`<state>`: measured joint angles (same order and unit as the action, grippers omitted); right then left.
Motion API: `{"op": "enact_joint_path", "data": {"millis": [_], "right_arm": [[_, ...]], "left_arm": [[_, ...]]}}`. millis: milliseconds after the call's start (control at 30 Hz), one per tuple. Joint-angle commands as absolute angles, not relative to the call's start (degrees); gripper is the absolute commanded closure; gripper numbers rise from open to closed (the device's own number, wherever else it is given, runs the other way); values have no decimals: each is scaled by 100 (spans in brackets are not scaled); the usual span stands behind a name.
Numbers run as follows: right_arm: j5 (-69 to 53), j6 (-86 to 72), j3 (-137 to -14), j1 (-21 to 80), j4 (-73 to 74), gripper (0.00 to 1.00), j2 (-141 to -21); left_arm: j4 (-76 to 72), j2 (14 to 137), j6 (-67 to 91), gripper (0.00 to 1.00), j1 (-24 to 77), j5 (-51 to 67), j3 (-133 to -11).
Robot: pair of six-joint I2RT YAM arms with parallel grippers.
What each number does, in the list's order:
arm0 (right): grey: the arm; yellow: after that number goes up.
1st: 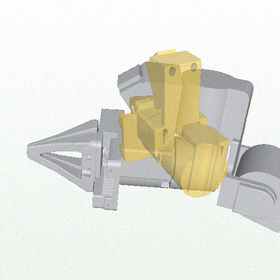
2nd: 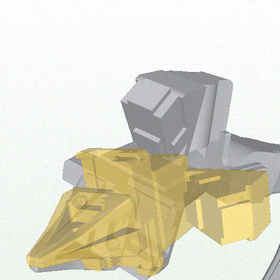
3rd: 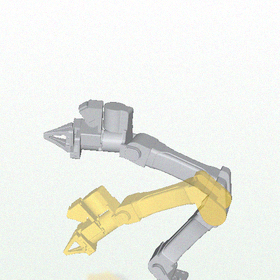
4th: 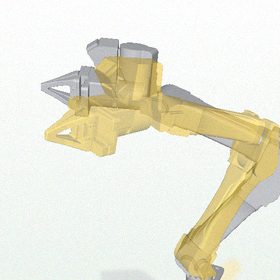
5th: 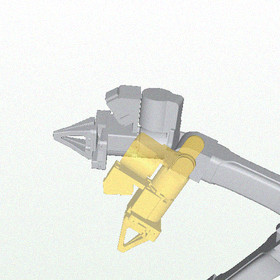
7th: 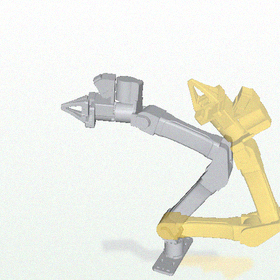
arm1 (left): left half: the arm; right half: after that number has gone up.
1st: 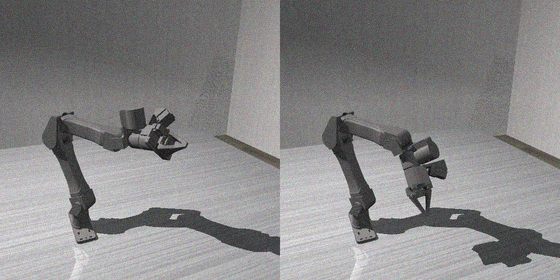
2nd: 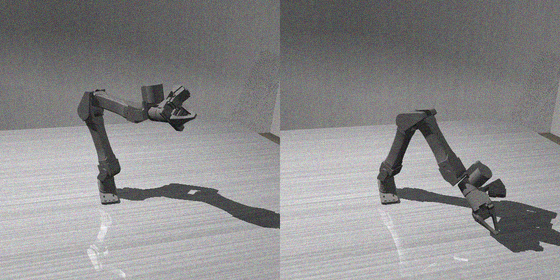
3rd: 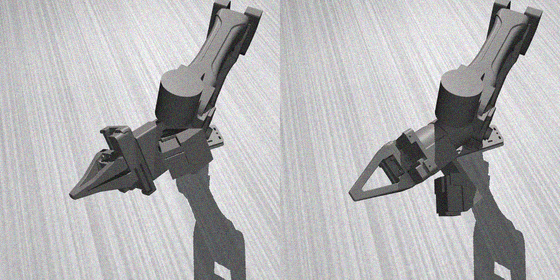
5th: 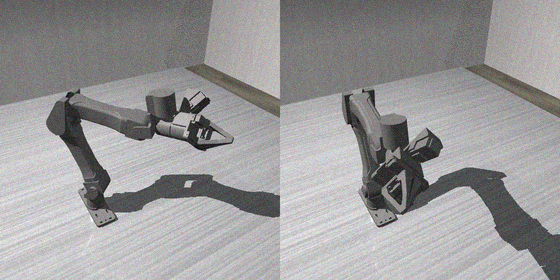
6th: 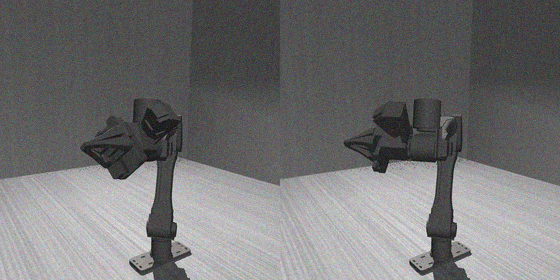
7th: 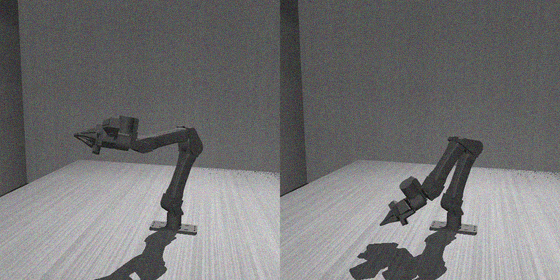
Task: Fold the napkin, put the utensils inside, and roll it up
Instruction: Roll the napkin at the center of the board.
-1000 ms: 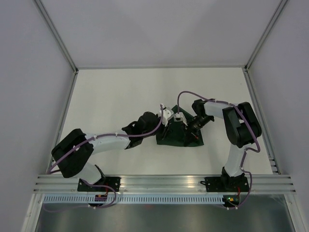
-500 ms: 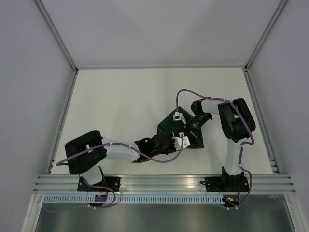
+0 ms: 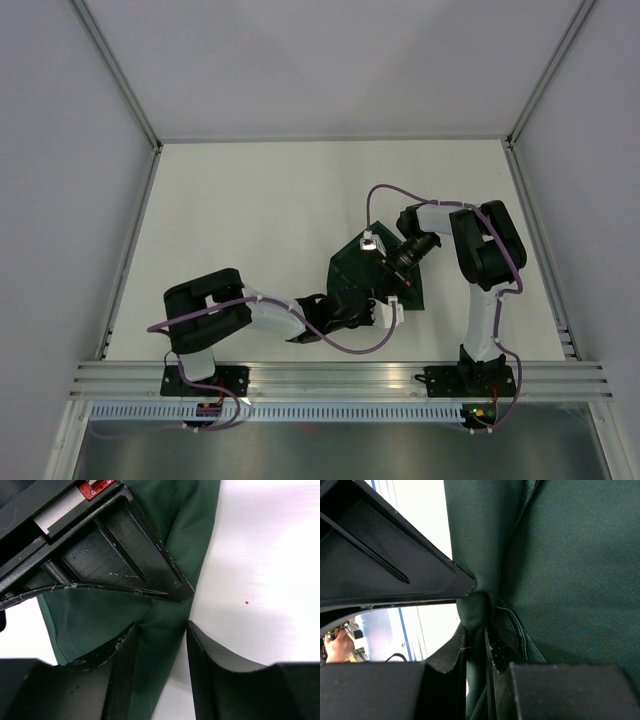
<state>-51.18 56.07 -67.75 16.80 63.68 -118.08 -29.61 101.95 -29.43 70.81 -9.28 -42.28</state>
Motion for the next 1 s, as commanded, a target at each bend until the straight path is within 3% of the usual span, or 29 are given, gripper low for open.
{"op": "enact_joint_path", "data": {"millis": [0,500,700,800,967], "right_arm": [[-4087,5959,-6741,1714,5643,95,-12155],[-4140,5977,-6812,1714,5739,95,-12252],[-4140,5977,-6820,1714,5757,95,-12261],[-4140,5977,-6820,1714,5757,95,-12261],[-4140,5950,-6847,1714,5774,95,-12296]], "left_arm": [[-3418,10353,-3515,51,7180,-1125,-4377],[-2919,10784,-3121,51,6996,-573,-4640],[-2313,10907,-2699,65,6821,-116,-4816],[-2066,10960,-2479,82,6698,191,-4904],[-1706,11083,-2180,96,6504,623,-5106]]}}
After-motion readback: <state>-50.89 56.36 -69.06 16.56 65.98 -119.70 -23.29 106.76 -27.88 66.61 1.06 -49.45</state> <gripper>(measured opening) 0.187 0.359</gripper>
